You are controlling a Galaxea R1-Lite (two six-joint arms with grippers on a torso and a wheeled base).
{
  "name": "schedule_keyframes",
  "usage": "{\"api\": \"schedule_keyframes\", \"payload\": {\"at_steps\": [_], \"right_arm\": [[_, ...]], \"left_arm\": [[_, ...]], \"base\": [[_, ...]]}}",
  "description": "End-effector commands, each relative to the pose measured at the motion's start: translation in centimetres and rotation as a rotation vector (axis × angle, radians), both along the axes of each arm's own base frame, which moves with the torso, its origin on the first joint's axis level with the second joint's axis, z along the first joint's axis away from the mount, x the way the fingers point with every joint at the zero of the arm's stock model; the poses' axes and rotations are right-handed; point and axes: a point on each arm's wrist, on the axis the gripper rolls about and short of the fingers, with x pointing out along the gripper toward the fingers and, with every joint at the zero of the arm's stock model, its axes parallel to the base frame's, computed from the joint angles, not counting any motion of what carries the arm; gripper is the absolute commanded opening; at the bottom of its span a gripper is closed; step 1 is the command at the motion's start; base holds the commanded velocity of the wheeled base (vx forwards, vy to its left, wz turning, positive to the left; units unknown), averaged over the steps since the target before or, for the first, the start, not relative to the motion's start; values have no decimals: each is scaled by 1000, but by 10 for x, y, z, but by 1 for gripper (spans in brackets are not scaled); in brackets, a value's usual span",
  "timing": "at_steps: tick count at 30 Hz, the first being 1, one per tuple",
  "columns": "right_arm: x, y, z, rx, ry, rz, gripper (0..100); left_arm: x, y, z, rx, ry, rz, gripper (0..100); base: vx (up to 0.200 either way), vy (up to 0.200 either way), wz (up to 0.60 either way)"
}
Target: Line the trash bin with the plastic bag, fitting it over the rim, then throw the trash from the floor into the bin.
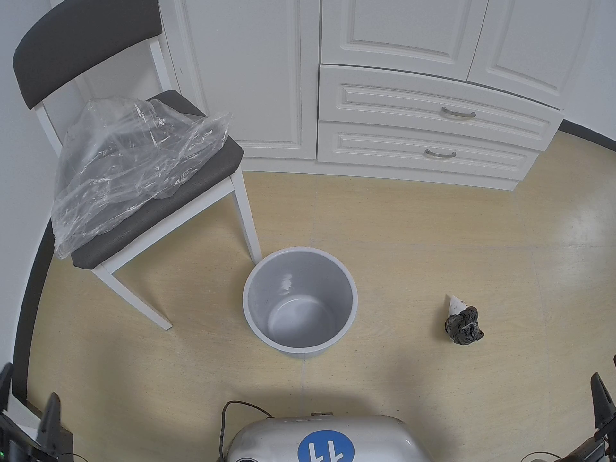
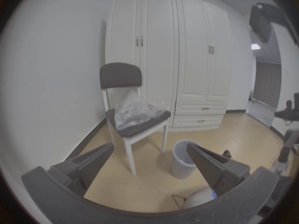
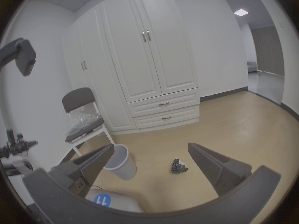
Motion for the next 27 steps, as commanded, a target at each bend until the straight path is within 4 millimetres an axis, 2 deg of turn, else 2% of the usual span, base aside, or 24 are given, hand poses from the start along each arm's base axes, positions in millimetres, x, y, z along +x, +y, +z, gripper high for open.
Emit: {"api": "schedule_keyframes", "payload": {"at_steps": [1, 3, 4, 5, 6, 7, 8, 14, 15, 17, 19, 22, 25, 27], "right_arm": [[5, 0, 10, -231, 67, 45, 100], [9, 0, 15, -242, 82, 50, 100], [17, 1, 31, -251, 110, 50, 100], [18, 1, 32, -251, 112, 50, 100], [26, 1, 45, -249, 114, 47, 100], [26, 1, 45, -249, 114, 47, 100], [35, 1, 61, -248, 92, 40, 100], [55, 1, 114, -212, 1, 18, 100], [55, 1, 114, -212, 1, 18, 100], [68, 1, 139, -203, -11, 14, 100], [73, 1, 143, -202, -8, 13, 100], [93, 1, 148, -193, 27, 14, 100], [102, 1, 143, -189, 60, 15, 100], [109, 1, 130, -172, 114, 19, 100]], "left_arm": [[0, 2, 86, -41, -121, -113, 100], [3, 2, 88, -41, -112, -107, 100], [8, 1, 92, -33, -92, -101, 100], [8, 1, 92, -33, -90, -101, 100], [12, 1, 96, -22, -79, -99, 100], [12, 1, 96, -22, -79, -99, 100], [17, 1, 102, -14, -66, -96, 100], [29, -1, 128, 44, -65, -54, 100], [29, -1, 128, 44, -65, -54, 100], [36, 0, 142, 81, -58, 23, 100], [41, 0, 145, 90, -41, 42, 100], [63, 1, 158, 107, 27, 89, 100], [79, 1, 158, 111, 83, 114, 100], [92, 1, 156, 127, 131, 141, 100]], "base": [[0, 0, 0], [0, 0, 0], [0, 0, 0], [0, 0, 0], [0, 0, 0], [0, 0, 0], [0, 0, 0], [0, 0, 0], [0, 0, 0], [0, 0, 0], [0, 0, 0], [0, 0, 0], [0, 0, 0], [0, 0, 0]]}}
